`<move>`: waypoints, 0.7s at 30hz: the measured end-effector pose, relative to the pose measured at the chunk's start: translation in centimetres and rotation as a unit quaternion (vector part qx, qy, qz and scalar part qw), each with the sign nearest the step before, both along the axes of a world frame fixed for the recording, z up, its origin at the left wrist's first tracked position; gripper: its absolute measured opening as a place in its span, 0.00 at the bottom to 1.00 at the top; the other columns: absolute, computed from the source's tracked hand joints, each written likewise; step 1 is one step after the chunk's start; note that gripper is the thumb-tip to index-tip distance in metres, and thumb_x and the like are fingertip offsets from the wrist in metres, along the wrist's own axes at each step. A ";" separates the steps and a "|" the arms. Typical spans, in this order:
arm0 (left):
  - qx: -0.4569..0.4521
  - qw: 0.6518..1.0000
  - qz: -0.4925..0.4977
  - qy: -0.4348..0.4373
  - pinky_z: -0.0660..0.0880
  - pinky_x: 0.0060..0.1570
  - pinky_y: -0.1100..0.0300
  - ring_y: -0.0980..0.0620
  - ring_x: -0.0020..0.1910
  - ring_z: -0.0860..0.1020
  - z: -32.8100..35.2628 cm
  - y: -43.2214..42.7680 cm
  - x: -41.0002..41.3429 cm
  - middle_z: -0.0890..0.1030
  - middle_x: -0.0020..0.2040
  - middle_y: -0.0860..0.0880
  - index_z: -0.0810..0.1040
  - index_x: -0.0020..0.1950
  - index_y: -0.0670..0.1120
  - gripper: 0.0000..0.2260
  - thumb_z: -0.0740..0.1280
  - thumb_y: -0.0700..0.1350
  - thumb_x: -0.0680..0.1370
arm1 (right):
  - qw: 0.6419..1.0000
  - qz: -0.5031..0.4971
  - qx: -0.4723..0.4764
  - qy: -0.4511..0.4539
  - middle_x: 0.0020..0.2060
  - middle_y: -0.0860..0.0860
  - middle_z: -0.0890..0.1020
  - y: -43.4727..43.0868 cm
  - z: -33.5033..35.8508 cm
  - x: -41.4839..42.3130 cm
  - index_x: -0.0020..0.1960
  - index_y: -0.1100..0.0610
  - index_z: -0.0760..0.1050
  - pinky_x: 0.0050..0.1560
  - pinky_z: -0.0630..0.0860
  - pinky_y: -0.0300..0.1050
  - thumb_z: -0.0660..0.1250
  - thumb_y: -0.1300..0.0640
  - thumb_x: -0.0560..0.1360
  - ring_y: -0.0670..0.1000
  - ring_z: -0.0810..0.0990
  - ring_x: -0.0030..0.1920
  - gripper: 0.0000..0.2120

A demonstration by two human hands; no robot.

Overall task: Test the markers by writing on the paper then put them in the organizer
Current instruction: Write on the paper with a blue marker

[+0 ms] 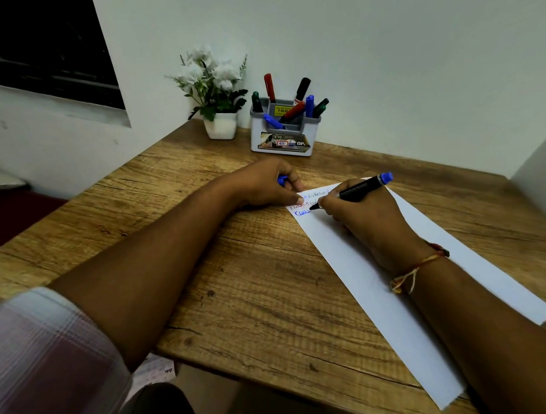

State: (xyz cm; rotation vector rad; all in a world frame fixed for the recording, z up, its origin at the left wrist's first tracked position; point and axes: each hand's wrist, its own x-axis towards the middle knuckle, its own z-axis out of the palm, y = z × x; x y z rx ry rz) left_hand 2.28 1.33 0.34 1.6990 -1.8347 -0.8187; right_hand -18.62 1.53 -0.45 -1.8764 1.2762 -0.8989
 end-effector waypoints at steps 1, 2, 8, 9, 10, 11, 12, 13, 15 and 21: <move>0.001 1.000 0.001 0.000 0.78 0.52 0.57 0.53 0.48 0.82 0.0 0.0 0.0 0.84 0.46 0.51 0.83 0.53 0.51 0.10 0.76 0.46 0.73 | 1.000 0.003 0.002 0.002 0.34 0.53 0.82 0.0 0.0 0.0 0.41 0.58 0.81 0.42 0.76 0.53 0.74 0.53 0.71 0.48 0.78 0.37 0.07; 0.001 1.000 0.001 0.000 0.78 0.52 0.57 0.53 0.49 0.82 0.0 0.0 0.0 0.85 0.46 0.51 0.83 0.53 0.51 0.10 0.76 0.46 0.73 | 1.000 0.005 0.004 0.003 0.34 0.51 0.82 0.0 0.0 0.0 0.41 0.56 0.81 0.41 0.74 0.50 0.74 0.53 0.71 0.48 0.78 0.37 0.07; 0.001 1.000 0.000 0.001 0.76 0.44 0.64 0.57 0.44 0.80 0.0 0.1 0.0 0.84 0.45 0.51 0.83 0.53 0.52 0.10 0.76 0.46 0.73 | 1.000 0.002 0.007 0.005 0.33 0.48 0.81 0.0 0.0 0.0 0.39 0.55 0.80 0.41 0.73 0.48 0.73 0.54 0.71 0.48 0.78 0.37 0.05; 0.000 1.000 0.000 0.000 0.76 0.45 0.64 0.57 0.44 0.80 0.0 0.0 0.0 0.84 0.45 0.52 0.83 0.52 0.52 0.10 0.76 0.46 0.73 | 1.000 0.005 0.011 0.004 0.32 0.48 0.80 0.1 0.1 0.0 0.39 0.57 0.80 0.41 0.72 0.49 0.73 0.54 0.71 0.48 0.77 0.36 0.06; -0.001 1.000 0.000 0.000 0.76 0.45 0.64 0.58 0.44 0.80 0.0 0.0 0.0 0.84 0.45 0.52 0.83 0.52 0.52 0.10 0.76 0.46 0.73 | 1.000 0.007 0.016 0.002 0.31 0.49 0.79 0.1 0.1 0.0 0.39 0.59 0.79 0.40 0.72 0.49 0.73 0.55 0.71 0.48 0.76 0.35 0.08; -0.002 1.000 0.000 -0.002 0.76 0.45 0.64 0.58 0.43 0.79 0.0 0.1 0.0 0.84 0.45 0.52 0.83 0.52 0.52 0.10 0.76 0.46 0.73 | 1.000 0.007 0.017 -0.001 0.31 0.50 0.78 0.1 0.2 -0.1 0.39 0.62 0.78 0.40 0.71 0.50 0.73 0.54 0.71 0.48 0.75 0.35 0.10; -0.002 1.000 0.000 -0.004 0.75 0.43 0.65 0.59 0.42 0.79 0.1 0.1 0.0 0.83 0.44 0.52 0.82 0.53 0.51 0.10 0.76 0.46 0.73 | 1.000 0.005 0.015 -0.003 0.31 0.50 0.78 0.1 0.2 -0.1 0.40 0.63 0.78 0.40 0.71 0.50 0.73 0.54 0.70 0.48 0.75 0.35 0.12; -0.002 1.000 -0.001 -0.004 0.75 0.43 0.65 0.59 0.42 0.78 0.1 0.1 0.0 0.83 0.44 0.52 0.82 0.53 0.51 0.10 0.76 0.46 0.73 | 1.000 0.003 0.013 -0.004 0.31 0.50 0.78 0.1 0.2 -0.1 0.40 0.63 0.78 0.40 0.71 0.50 0.73 0.53 0.70 0.48 0.75 0.35 0.12; -0.002 1.000 -0.002 -0.001 0.76 0.45 0.63 0.58 0.42 0.79 0.1 0.1 0.0 0.83 0.45 0.51 0.83 0.52 0.51 0.10 0.76 0.46 0.73 | 1.000 -0.003 0.011 -0.001 0.31 0.49 0.79 0.1 0.1 -0.1 0.39 0.59 0.79 0.40 0.72 0.49 0.73 0.53 0.71 0.48 0.76 0.35 0.09; 0.000 1.000 0.000 -0.001 0.77 0.48 0.62 0.55 0.46 0.81 0.0 0.1 0.0 0.84 0.47 0.50 0.83 0.53 0.51 0.10 0.76 0.46 0.73 | 1.000 0.002 0.013 -0.005 0.30 0.49 0.78 0.1 0.1 -0.2 0.36 0.57 0.77 0.40 0.72 0.50 0.73 0.54 0.70 0.48 0.75 0.35 0.09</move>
